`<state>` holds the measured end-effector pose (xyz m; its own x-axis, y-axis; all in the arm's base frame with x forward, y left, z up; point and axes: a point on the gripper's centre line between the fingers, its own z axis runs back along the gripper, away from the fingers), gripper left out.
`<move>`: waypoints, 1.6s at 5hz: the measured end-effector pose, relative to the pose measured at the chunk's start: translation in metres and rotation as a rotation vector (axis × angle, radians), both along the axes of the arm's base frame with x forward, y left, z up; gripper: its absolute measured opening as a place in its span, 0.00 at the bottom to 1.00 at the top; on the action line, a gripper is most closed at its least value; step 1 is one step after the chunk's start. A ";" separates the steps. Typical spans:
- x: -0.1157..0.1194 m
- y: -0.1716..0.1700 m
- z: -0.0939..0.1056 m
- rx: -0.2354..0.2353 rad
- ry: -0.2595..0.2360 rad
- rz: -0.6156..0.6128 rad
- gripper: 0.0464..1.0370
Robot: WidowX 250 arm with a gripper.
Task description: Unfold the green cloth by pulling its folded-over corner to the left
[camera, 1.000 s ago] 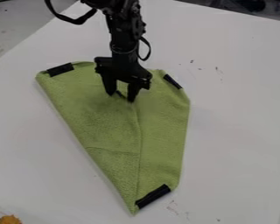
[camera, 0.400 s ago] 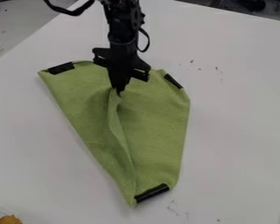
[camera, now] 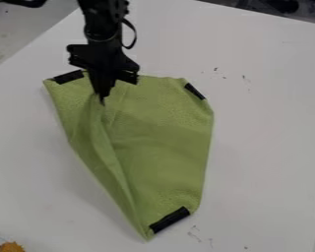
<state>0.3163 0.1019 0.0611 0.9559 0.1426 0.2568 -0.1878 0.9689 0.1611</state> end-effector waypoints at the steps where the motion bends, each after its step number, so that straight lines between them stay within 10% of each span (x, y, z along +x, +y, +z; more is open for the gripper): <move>1: -0.041 0.021 -0.004 -0.013 -0.017 0.081 0.01; 3: -0.102 0.030 -0.043 -0.089 -0.049 0.179 0.01; 5: -0.119 0.038 -0.049 -0.067 -0.097 0.175 0.03; 8: -0.155 0.075 -0.021 0.012 0.032 0.155 0.74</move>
